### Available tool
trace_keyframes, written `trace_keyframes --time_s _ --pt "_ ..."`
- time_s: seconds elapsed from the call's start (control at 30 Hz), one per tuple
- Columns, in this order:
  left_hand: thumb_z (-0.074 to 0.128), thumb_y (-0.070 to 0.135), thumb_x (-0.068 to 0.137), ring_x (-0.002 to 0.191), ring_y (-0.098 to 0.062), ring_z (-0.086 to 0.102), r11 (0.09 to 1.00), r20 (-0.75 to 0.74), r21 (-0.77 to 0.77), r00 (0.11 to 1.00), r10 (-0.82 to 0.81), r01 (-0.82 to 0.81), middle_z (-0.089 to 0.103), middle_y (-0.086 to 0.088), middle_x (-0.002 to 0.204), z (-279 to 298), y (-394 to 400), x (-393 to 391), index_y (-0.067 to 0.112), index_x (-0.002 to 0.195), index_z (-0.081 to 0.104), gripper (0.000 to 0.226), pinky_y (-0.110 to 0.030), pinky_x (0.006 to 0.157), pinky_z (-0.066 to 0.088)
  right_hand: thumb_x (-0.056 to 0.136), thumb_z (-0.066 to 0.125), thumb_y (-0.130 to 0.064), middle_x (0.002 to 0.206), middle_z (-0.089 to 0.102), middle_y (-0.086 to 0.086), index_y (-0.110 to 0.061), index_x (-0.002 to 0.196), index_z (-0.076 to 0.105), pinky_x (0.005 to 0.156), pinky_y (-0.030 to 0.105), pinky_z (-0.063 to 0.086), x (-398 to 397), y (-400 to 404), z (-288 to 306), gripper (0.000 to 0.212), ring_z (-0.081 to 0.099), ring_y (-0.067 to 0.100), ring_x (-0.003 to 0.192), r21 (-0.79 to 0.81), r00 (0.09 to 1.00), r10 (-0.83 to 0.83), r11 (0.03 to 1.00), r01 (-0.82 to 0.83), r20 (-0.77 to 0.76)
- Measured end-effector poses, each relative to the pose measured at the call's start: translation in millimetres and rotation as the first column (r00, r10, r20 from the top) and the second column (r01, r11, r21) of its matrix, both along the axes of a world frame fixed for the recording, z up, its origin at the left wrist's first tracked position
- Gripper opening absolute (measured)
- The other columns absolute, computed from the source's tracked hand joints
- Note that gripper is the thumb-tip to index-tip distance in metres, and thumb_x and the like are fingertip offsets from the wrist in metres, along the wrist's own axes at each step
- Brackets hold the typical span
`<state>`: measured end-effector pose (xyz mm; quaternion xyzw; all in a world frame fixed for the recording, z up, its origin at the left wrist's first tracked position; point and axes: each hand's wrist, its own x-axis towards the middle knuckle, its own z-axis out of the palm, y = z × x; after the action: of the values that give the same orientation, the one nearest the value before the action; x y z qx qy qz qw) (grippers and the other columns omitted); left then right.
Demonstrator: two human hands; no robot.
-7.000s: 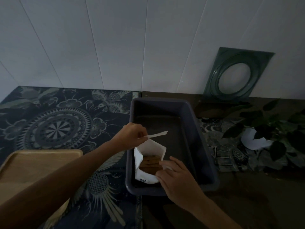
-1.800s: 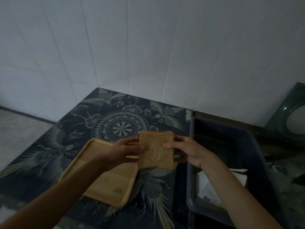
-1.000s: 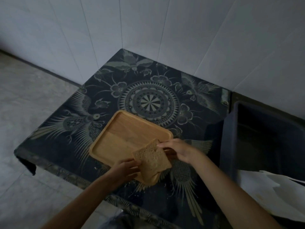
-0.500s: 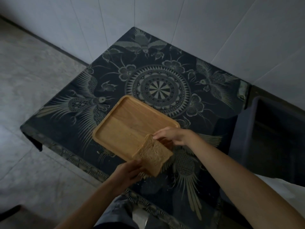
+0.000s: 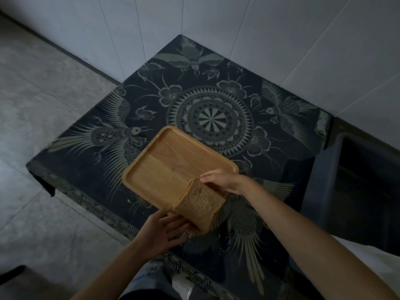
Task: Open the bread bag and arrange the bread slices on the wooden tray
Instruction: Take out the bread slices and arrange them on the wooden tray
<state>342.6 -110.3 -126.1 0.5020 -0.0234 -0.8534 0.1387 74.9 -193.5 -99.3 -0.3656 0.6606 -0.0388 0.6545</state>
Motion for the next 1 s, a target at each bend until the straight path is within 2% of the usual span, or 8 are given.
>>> trace_keyframes --time_s 0.17,0.33,0.5,0.63,0.7,0.77,0.87,1.0 --pt "0.05 0.044 0.1 0.088 -0.03 0.074 0.964 0.345 -0.128 0.922 -0.178 0.234 0.082 -0.012 0.096 2 -28 22 0.003 0.111 0.073 0.048 -0.039 0.072 0.059 0.1 0.059 -0.041 0.128 0.066 -0.002 -0.024 0.132 0.065 0.11 0.04 0.047 -6 25 23 0.037 0.062 0.014 0.118 -0.182 0.975 -0.212 0.963 0.197 -0.063" --pt "0.053 0.033 0.102 0.058 -0.017 0.066 0.842 0.573 -0.398 0.816 -0.083 0.365 0.077 -0.009 0.075 5 -61 27 0.006 0.094 0.074 0.035 -0.029 0.052 0.052 0.099 0.059 -0.043 0.122 0.063 -0.007 -0.028 0.128 0.06 0.098 0.038 0.052 2 80 28 0.033 0.061 0.013 0.112 -0.34 0.823 -0.552 0.805 0.486 -0.132" --pt "0.055 0.032 0.101 0.089 -0.022 0.07 0.555 0.63 -0.567 0.754 -0.185 0.609 0.075 -0.002 0.097 24 -77 -3 0.022 0.098 0.071 0.02 -0.033 0.072 0.054 0.098 0.06 -0.042 0.105 0.059 -0.014 -0.023 0.14 0.045 0.067 0.026 0.047 27 116 18 0.049 0.057 0.0 0.089 -0.342 0.724 -0.674 0.722 0.602 -0.148" --pt "0.055 0.028 0.101 0.092 -0.016 0.068 0.376 0.695 -0.548 0.657 -0.293 0.747 0.071 0.002 0.1 30 -75 -31 0.02 0.11 0.07 0.019 -0.032 0.077 0.054 0.095 0.064 -0.039 0.095 0.069 -0.016 -0.023 0.113 0.056 0.071 0.032 0.061 49 130 11 0.025 0.069 0.007 0.082 -0.172 0.658 -0.753 0.646 0.744 0.015" --pt "0.055 0.028 0.101 0.088 -0.01 0.067 0.329 0.724 -0.53 0.619 -0.304 0.781 0.07 0.004 0.1 34 -70 -40 0.017 0.12 0.068 0.026 -0.024 0.069 0.052 0.094 0.066 -0.037 0.079 0.075 -0.017 -0.029 0.097 0.064 0.069 0.035 0.066 59 135 7 0.008 0.076 0.012 0.081 -0.141 0.642 -0.762 0.629 0.764 0.079" --pt "0.054 0.032 0.101 0.089 -0.01 0.067 0.314 0.756 -0.511 0.592 -0.281 0.8 0.07 0.002 0.104 38 -65 -45 0.017 0.126 0.067 0.032 -0.026 0.072 0.054 0.092 0.066 -0.044 0.093 0.075 -0.012 -0.039 0.093 0.062 0.084 0.05 0.064 66 139 3 0.007 0.075 0.021 0.094 -0.174 0.676 -0.734 0.658 0.733 0.07" --pt "0.052 0.034 0.101 0.092 -0.02 0.071 0.282 0.822 -0.454 0.519 -0.234 0.845 0.075 -0.004 0.103 43 -59 -48 0.015 0.12 0.073 0.034 -0.045 0.088 0.06 0.089 0.062 -0.053 0.112 0.071 -0.007 -0.04 0.111 0.062 0.09 0.051 0.061 70 143 4 0.026 0.071 0.019 0.101 -0.24 0.741 -0.671 0.713 0.659 0.039" --pt "0.051 0.036 0.1 0.088 -0.027 0.072 0.262 0.867 -0.402 0.456 -0.201 0.878 0.078 -0.011 0.097 46 -50 -53 0.015 0.108 0.079 0.035 -0.047 0.086 0.06 0.093 0.063 -0.045 0.108 0.066 -0.01 -0.033 0.122 0.053 0.081 0.047 0.065 72 146 9 0.033 0.072 0.014 0.088 -0.264 0.728 -0.685 0.701 0.663 0.01"
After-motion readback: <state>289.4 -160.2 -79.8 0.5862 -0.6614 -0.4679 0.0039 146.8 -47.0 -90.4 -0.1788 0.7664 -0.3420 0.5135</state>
